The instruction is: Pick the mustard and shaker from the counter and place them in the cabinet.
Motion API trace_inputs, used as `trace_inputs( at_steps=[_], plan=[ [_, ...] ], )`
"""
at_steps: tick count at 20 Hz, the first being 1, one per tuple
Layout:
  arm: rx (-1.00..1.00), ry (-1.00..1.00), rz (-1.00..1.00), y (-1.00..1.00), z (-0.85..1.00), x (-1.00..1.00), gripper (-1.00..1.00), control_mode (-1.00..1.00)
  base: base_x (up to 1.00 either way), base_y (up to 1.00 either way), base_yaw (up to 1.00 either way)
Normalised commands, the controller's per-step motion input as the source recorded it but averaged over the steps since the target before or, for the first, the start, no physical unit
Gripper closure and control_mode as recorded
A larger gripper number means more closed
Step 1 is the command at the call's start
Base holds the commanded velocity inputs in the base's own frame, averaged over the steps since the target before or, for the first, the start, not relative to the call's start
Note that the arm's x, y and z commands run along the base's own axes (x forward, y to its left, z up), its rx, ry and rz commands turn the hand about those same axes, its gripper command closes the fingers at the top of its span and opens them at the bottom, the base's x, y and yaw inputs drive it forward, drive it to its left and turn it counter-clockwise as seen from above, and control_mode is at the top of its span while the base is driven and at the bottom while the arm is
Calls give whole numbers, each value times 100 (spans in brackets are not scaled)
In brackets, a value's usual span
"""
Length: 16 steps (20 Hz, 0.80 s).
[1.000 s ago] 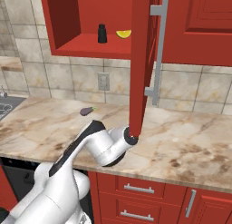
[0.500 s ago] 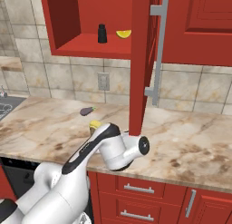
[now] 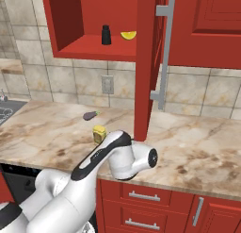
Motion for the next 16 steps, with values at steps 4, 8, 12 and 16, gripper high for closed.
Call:
trace_inputs(
  at_steps=[4,8,12,16],
  plan=[
    [5,-6,0,19,0,19,-100,-100,0,0,0],
    [1,-5,0,20,0,31,-100,-100,0,0,0],
    [0,-1,0,11,0,32,-100,-100,0,0,0],
    [0,0,1,10,0,34,-100,-100,0,0,0]
  ],
)
